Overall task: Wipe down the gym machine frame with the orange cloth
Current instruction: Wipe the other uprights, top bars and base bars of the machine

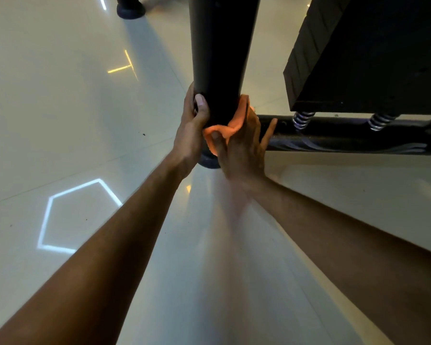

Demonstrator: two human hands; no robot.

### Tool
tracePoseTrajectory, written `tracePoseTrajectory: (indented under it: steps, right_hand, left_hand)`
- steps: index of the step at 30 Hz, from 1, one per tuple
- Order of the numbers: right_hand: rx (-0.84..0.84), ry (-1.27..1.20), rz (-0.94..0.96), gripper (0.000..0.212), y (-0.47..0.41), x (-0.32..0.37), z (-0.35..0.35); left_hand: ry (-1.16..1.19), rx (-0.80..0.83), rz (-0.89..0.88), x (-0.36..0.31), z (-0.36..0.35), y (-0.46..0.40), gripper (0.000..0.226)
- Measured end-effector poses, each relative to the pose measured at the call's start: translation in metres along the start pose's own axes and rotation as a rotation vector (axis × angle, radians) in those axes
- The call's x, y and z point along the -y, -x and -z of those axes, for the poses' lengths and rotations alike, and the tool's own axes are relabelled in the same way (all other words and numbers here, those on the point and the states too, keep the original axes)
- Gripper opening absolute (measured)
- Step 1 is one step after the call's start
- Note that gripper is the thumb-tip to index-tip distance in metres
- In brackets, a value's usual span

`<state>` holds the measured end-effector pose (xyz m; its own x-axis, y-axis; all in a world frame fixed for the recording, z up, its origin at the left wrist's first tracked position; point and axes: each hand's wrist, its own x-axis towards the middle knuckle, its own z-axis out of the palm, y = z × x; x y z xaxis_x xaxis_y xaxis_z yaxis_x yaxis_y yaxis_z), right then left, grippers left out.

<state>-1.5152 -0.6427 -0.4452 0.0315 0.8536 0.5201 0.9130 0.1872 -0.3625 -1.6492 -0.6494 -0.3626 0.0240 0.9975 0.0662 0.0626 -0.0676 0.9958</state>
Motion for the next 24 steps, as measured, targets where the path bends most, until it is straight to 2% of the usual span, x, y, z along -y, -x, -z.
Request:
tracePoseTrajectory:
  steps: [1,3,4,6,8,10,13,16,19,22,24]
  right_hand:
    - [-0.01,0.027,-0.005,0.1,0.0,0.003,0.0]
    - [0.004,0.157,0.136,0.102,0.001,-0.01,0.0]
    - [0.015,0.209,0.23,0.099,0.001,-0.022,0.0]
    - [0.033,0.15,0.312,0.094,-0.002,-0.042,0.006]
    - [0.071,-0.046,0.272,0.081,-0.002,-0.048,0.022]
    - [0.065,-0.141,0.214,0.066,-0.005,-0.05,0.045]
    - [0.0,0.07,0.197,0.068,-0.005,-0.057,0.065]
    - [0.177,0.216,0.256,0.077,0.01,-0.068,0.058]
    - [0.117,0.219,0.229,0.067,0.016,-0.06,0.045]
    - [0.006,0.104,0.151,0.056,0.008,-0.026,0.03]
    - [0.021,0.071,0.178,0.054,0.002,-0.028,0.024]
  left_hand:
    - [0.004,-0.009,-0.003,0.0,0.0,-0.001,0.049]
    - [0.029,-0.023,0.009,0.004,0.0,-0.003,0.039]
    - [0.032,-0.034,0.015,0.006,-0.001,-0.003,0.039]
    - [0.015,-0.053,0.005,0.012,-0.002,-0.001,0.048]
    - [0.006,-0.054,-0.006,0.02,-0.005,0.001,0.055]
    - [-0.003,-0.047,-0.014,0.025,-0.008,0.003,0.057]
    - [0.0,-0.039,-0.012,0.026,-0.008,0.004,0.057]
    - [0.013,-0.034,-0.001,0.026,-0.007,0.004,0.051]
    - [0.021,-0.087,-0.034,0.031,-0.012,0.006,0.054]
    - [-0.021,-0.136,-0.072,0.039,-0.021,0.007,0.055]
    - [-0.043,-0.151,-0.088,0.044,-0.024,0.007,0.059]
